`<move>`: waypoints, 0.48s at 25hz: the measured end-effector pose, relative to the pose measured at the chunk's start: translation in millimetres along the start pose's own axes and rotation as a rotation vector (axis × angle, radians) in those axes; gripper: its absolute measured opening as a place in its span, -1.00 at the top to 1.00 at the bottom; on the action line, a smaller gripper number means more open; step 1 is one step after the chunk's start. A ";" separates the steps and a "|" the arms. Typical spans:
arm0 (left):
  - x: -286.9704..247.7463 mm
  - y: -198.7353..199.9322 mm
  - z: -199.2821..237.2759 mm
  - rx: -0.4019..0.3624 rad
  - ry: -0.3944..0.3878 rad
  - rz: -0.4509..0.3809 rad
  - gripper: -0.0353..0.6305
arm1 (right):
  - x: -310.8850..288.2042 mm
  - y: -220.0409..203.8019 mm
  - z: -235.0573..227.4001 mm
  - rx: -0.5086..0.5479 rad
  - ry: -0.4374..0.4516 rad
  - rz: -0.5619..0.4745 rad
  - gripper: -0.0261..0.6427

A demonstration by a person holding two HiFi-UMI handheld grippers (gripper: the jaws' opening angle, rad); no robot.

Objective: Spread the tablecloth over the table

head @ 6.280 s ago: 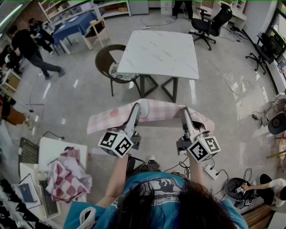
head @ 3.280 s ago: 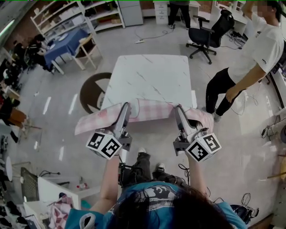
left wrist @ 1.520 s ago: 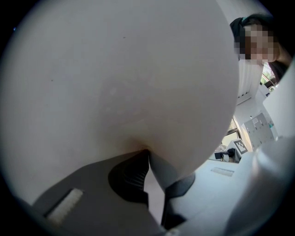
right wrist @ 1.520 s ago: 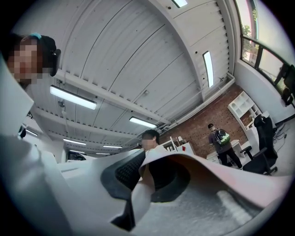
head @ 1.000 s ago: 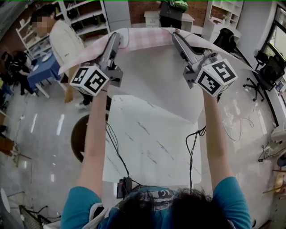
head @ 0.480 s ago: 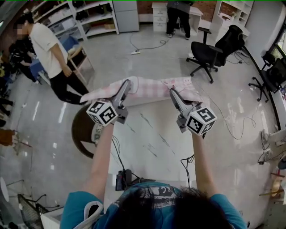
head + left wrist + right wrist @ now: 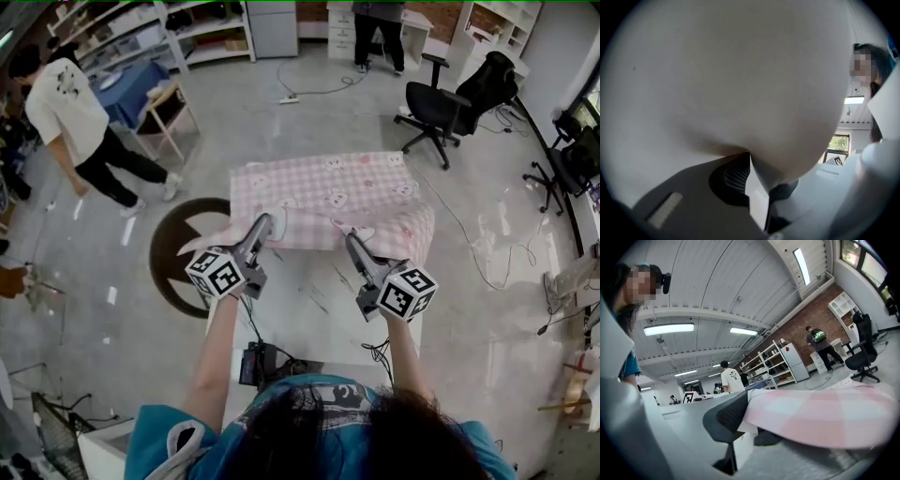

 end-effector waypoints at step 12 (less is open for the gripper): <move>70.0 -54.6 -21.0 0.129 0.107 0.100 0.73 | 65.5 -68.4 16.1 -0.259 -0.048 0.044 0.81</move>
Point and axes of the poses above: the fingertips, and each gripper's own axes: x backward along the fingers, z to its left, y out of its top, the point moved 2 cm from there along x, backward along the fingers, and after that the axes turned 9 degrees about -z, right-handed, at the moved point
